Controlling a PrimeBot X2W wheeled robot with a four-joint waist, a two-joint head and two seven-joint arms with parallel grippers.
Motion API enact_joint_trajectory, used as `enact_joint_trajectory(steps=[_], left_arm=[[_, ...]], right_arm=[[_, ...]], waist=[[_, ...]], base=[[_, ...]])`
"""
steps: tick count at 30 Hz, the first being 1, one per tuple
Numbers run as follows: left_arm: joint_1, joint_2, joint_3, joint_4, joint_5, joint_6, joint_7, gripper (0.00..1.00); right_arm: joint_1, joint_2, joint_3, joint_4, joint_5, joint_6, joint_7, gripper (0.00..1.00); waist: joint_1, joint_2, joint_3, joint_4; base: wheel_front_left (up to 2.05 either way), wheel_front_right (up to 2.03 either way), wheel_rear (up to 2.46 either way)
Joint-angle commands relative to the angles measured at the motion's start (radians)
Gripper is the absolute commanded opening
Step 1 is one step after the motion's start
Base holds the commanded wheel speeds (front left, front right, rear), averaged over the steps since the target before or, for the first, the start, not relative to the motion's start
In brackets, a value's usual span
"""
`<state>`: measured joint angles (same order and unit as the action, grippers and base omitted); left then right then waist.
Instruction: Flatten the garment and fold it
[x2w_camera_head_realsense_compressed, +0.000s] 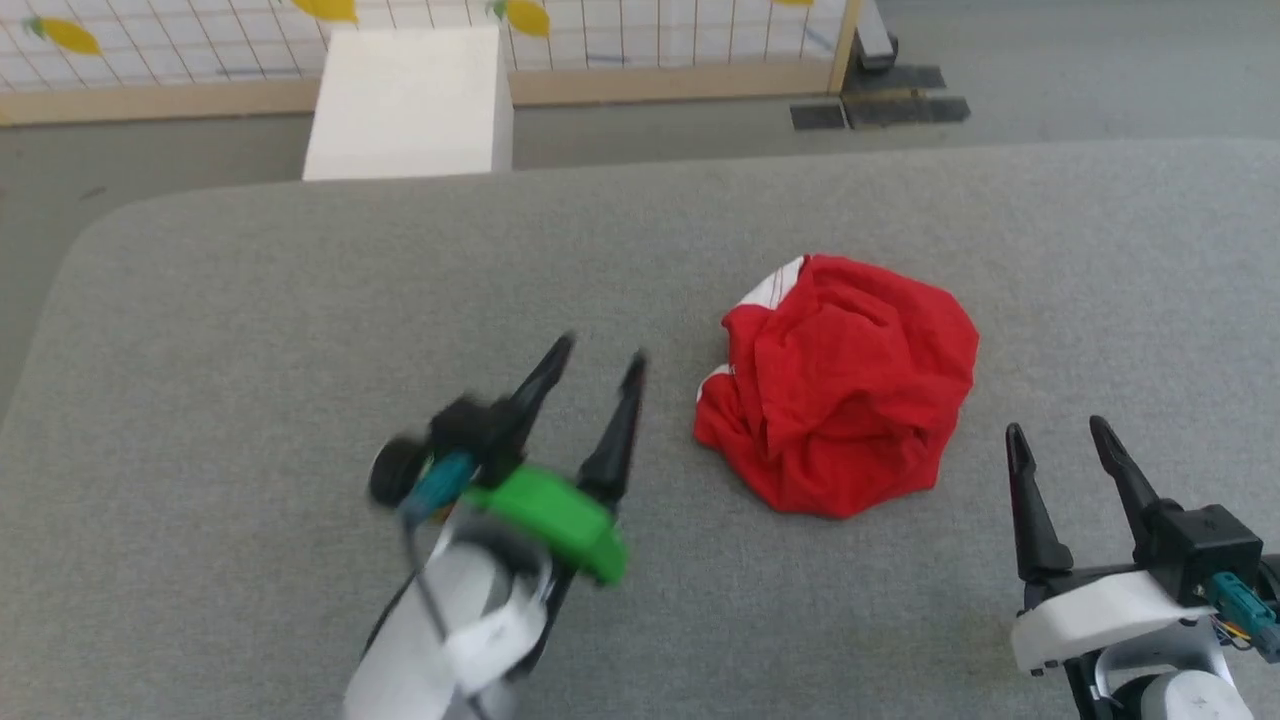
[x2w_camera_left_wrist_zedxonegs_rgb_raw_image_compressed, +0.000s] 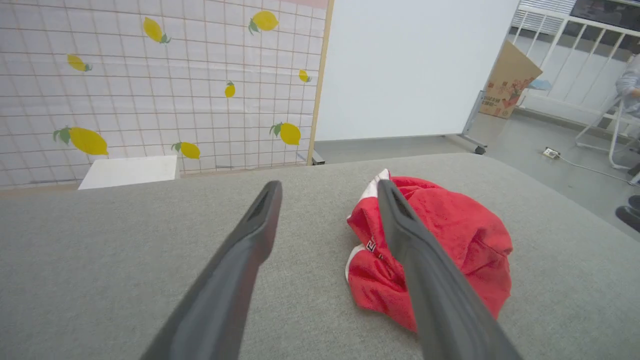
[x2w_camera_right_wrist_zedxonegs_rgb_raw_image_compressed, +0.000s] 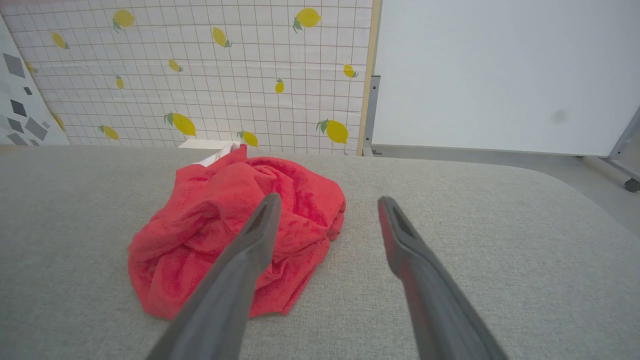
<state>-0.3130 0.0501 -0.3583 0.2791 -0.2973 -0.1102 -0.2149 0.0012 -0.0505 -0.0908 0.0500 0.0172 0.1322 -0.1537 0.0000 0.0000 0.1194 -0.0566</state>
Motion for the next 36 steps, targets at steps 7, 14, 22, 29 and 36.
enact_joint_trajectory(steps=[7,14,22,29,36], left_arm=[[-0.269,0.0,-0.163,0.145,-0.126,0.021,0.153,1.0],[-0.351,0.0,-0.287,0.251,-0.275,0.043,0.482,1.0],[-0.33,0.009,-0.358,0.2,-0.33,0.031,0.696,0.0],[-0.349,0.008,-0.327,0.051,-0.299,0.014,0.379,0.0],[-0.367,0.039,-0.212,-0.027,-0.238,0.153,0.189,0.0]], right_arm=[[-0.047,0.0,0.029,0.004,0.028,-0.002,-0.007,1.0],[-0.072,0.0,0.034,0.038,0.057,-0.002,-0.04,1.0],[-0.074,0.0,0.031,0.08,0.074,-0.002,-0.065,1.0],[-0.066,0.0,0.036,0.096,0.072,-0.002,-0.072,1.0],[-0.039,0.0,0.021,0.081,0.062,-0.002,-0.059,1.0]], waist=[[0.0,0.0,0.126,-0.08],[0.0,0.0,0.169,-0.144],[0.0,0.0,0.154,-0.171],[0.0,0.0,0.081,-0.152],[0.0,0.0,0.022,-0.11]], base=[[0.0,0.0,0.0],[0.0,0.0,0.0],[0.0,0.0,0.0],[0.0,0.0,0.0],[0.0,0.0,0.0]])
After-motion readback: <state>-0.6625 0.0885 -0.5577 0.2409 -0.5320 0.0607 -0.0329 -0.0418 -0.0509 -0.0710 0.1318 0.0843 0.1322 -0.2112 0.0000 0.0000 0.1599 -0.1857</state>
